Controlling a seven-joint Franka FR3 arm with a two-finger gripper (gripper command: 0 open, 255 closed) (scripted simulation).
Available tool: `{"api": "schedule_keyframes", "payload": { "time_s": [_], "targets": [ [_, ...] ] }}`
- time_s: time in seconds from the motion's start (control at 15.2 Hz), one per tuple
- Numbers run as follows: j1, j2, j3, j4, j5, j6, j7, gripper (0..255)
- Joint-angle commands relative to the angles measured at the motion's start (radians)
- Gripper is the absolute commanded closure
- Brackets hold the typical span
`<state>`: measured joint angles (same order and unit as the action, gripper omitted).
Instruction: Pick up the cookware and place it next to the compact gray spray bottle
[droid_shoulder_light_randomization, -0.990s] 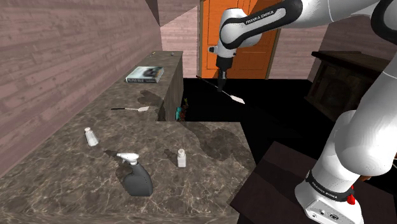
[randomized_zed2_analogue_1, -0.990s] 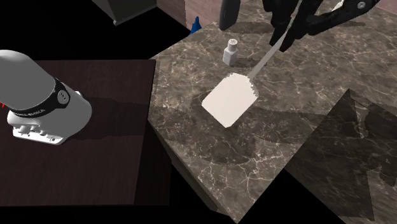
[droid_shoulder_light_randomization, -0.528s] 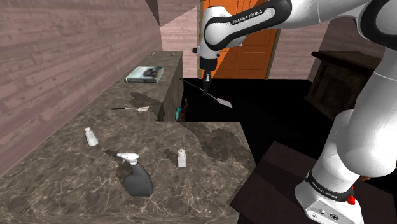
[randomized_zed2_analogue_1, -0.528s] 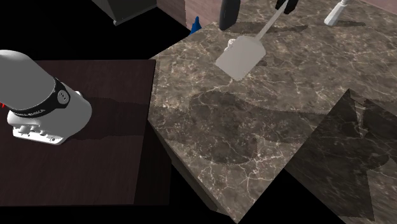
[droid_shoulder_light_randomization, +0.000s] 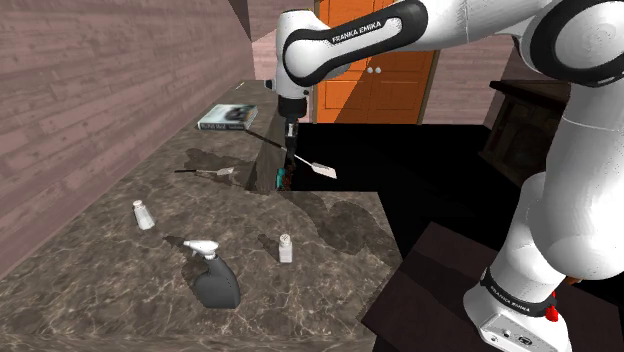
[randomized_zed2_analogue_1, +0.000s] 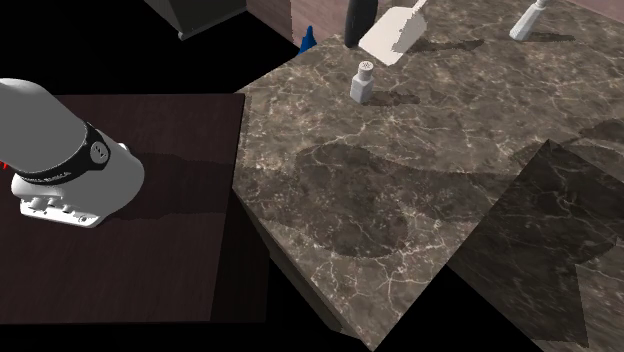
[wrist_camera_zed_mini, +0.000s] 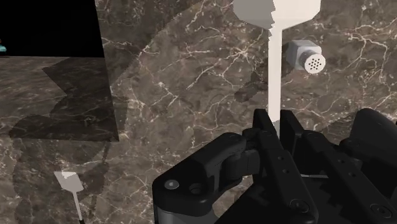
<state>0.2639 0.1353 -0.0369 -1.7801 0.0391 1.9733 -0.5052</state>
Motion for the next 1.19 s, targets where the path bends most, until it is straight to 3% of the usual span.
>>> {"api": "schedule_keyframes", "payload": {
  "time_s": [0.0,0.73,1.12],
  "targets": [
    [0.021,0.041,0.015,0.057,-0.003,-0.015,0.039,255],
    [0.145,0.349,0.073,0.506,-0.038,-0.152,0.229,255],
    [0.145,0.351,0.073,0.429,-0.037,-0.072,0.228,255]
  ]
}}
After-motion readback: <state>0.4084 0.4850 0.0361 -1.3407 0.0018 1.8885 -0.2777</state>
